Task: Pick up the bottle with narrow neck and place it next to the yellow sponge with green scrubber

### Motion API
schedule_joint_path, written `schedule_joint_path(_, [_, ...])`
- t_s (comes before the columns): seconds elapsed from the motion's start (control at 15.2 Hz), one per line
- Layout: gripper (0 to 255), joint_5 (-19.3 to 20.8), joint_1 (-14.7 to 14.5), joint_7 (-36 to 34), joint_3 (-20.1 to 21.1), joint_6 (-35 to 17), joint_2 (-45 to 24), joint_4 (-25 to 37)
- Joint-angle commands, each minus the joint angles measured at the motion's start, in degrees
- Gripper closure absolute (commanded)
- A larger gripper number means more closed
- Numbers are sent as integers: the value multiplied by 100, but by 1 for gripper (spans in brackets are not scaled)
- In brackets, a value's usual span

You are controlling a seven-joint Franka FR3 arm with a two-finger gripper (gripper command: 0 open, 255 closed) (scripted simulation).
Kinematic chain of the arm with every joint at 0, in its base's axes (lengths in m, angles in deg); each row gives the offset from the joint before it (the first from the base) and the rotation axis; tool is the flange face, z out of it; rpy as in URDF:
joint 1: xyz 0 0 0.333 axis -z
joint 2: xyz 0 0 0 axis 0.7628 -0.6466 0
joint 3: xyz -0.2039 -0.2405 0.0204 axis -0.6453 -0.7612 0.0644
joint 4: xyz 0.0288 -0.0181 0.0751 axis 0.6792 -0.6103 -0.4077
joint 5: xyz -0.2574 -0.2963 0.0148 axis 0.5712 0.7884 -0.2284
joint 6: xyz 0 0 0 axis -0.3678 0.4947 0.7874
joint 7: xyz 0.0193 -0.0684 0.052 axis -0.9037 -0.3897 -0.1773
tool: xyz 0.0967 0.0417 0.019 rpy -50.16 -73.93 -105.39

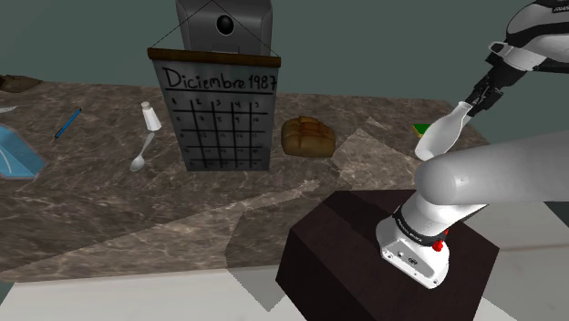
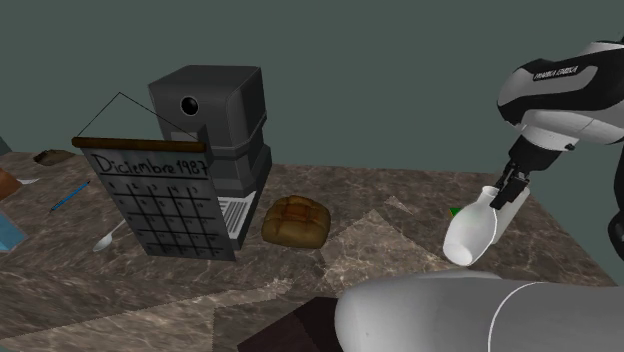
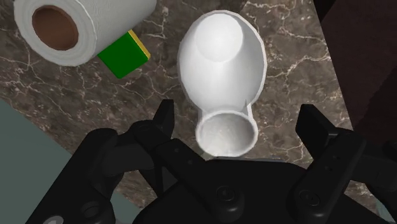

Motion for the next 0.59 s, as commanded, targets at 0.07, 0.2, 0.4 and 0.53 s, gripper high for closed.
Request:
schedule_joint_path(0.07, [0,-76,21,6,190,538,111,420])
schedule_joint_path(0.2, [0,-77,23,7,191,538,110,420])
schedule_joint_path(0.4, [0,-77,23,7,191,538,110,420])
schedule_joint_path(0.53, [0,-77,23,7,191,538,110,420])
